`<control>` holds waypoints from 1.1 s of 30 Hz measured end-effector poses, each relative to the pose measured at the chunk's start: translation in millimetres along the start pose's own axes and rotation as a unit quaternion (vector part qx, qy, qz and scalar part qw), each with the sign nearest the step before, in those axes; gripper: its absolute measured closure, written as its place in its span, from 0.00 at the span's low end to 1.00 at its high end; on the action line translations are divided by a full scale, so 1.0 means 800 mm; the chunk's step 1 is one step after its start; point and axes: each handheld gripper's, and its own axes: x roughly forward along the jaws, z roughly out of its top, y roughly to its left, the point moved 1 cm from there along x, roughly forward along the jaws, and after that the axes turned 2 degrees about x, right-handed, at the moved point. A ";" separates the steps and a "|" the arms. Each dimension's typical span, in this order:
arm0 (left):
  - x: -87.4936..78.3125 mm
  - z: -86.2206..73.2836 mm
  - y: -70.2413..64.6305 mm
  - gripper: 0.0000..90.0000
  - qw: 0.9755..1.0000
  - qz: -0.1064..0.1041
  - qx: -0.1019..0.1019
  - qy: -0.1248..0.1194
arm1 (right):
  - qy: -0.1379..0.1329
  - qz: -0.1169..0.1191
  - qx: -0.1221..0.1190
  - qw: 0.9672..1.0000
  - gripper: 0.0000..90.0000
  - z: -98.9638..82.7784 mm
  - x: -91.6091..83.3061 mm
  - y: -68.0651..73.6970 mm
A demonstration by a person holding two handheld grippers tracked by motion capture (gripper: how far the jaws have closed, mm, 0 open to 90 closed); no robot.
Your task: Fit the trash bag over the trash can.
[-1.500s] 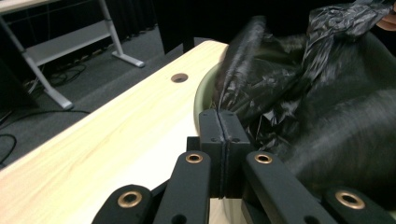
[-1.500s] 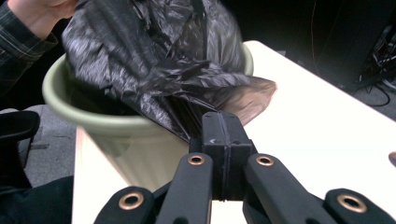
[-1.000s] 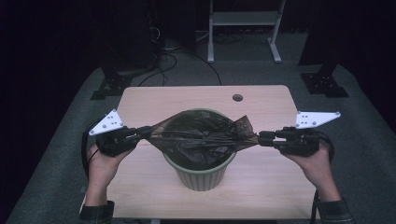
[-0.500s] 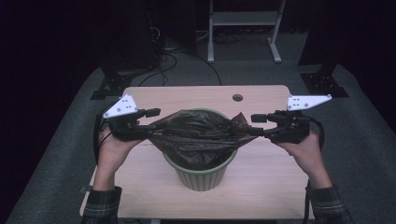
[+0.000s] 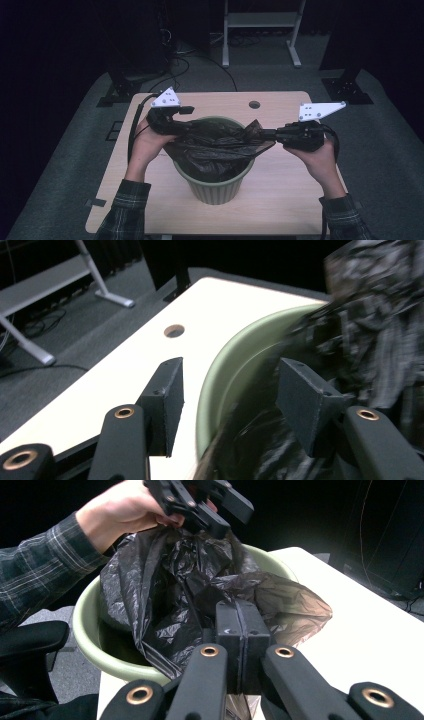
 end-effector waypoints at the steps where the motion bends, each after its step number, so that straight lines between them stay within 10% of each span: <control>1: 0.003 -0.001 0.001 0.49 1.000 -0.002 0.000 0.002 | 0.000 0.000 -0.001 1.000 1.00 0.000 0.000 0.000; 4: 0.011 -0.005 0.003 0.55 1.000 -0.005 0.004 0.017 | -0.003 -0.001 -0.003 1.000 1.00 0.000 -0.001 0.000; 10: 0.010 -0.007 -0.001 1.00 0.999 -0.016 0.011 0.041 | -0.008 -0.003 -0.006 1.000 1.00 0.002 -0.002 0.002; 20: -0.053 -0.027 0.016 1.00 0.999 0.041 -0.024 -0.002 | 0.005 -0.028 -0.003 1.000 1.00 -0.011 -0.024 0.002; 33: -0.100 -0.092 0.017 1.00 0.995 0.072 -0.075 -0.008 | 0.057 -0.064 0.061 0.994 1.00 -0.078 -0.045 -0.016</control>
